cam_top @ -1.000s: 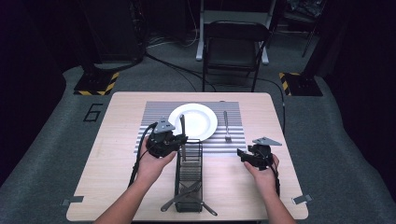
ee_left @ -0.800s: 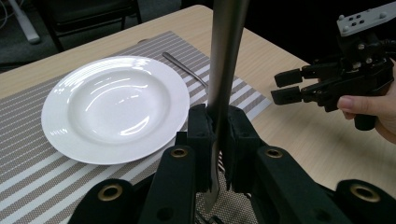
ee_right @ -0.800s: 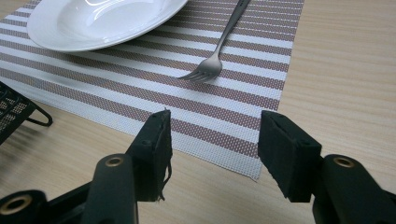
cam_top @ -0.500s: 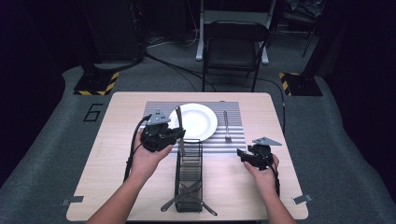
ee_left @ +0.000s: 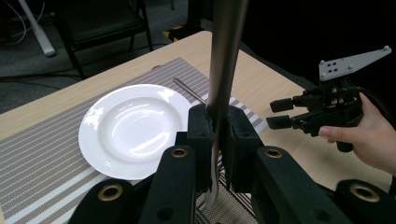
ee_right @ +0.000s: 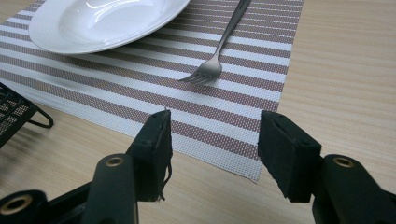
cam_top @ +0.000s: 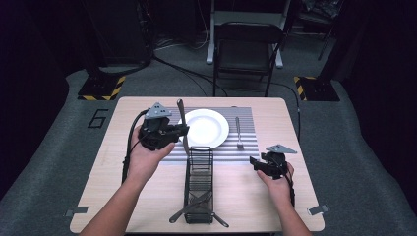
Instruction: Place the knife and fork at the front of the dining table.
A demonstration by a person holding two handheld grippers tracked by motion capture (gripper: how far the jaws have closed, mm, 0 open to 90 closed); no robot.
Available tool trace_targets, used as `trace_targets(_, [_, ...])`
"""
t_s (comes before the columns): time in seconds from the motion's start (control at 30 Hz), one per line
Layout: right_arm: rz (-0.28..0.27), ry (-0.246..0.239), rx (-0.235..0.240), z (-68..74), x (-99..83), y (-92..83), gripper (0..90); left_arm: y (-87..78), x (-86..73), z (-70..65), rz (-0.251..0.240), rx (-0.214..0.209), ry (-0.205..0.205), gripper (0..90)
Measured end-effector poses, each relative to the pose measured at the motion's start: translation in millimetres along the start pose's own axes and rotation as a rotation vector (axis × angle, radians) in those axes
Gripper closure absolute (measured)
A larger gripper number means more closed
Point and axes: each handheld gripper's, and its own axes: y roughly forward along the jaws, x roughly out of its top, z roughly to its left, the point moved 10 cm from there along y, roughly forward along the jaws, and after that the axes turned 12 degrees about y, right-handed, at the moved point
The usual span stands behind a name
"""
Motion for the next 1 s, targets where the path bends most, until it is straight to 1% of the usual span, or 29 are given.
trace_targets(0.03, [0.000, 0.001, -0.002, -0.2, 0.0, 0.0, 44.1, -0.7, 0.1, 0.9, 0.002, -0.001, 0.005, 82.2])
trace_targets(0.07, [0.001, 0.000, -0.003, -0.4, -0.1, 0.0, 44.1, -0.9, 0.5, 0.9, -0.001, -0.001, 0.000, 82.2])
trace_targets(0.17, [0.002, -0.006, -0.005, -0.9, -0.3, 0.1, 44.1, -0.9, -1.4, 3.7, 0.008, -0.001, 0.005, 82.3])
trace_targets(0.2, [0.001, -0.007, -0.005, -0.8, -0.2, 0.2, 44.1, -0.8, -2.0, 4.0, 0.008, 0.000, -0.004, 82.3])
trace_targets(0.4, [0.003, -0.008, -0.004, -1.0, -0.4, 0.3, 44.1, -1.1, -7.1, 10.9, 0.007, 0.006, -0.019, 82.3])
trace_targets(0.5, [0.000, -0.004, -0.006, -0.9, 0.0, 0.2, 44.1, -0.9, -10.5, 14.9, 0.007, 0.015, -0.021, 82.3])
trace_targets(0.53, [0.001, -0.003, -0.007, -1.0, -0.1, 0.3, 44.1, -1.0, -12.3, 15.8, 0.013, 0.012, -0.019, 82.3])
trace_targets(0.63, [0.001, -0.003, -0.006, -0.8, -0.2, 0.2, 44.1, 0.9, -17.6, 18.9, 0.016, 0.020, -0.027, 82.3])
trace_targets(0.73, [0.002, -0.009, -0.006, -1.0, -0.3, 0.3, 44.1, 3.3, -23.7, 22.6, 0.019, 0.034, -0.037, 82.3])
trace_targets(0.87, [0.000, -0.004, -0.007, -0.7, -0.2, 0.5, 44.1, 6.1, -31.2, 27.9, 0.017, 0.045, -0.048, 82.4])
trace_targets(1.0, [0.002, -0.007, -0.007, -1.2, -0.4, 0.5, 44.2, 7.6, -37.8, 33.7, 0.022, 0.061, -0.044, 82.3])
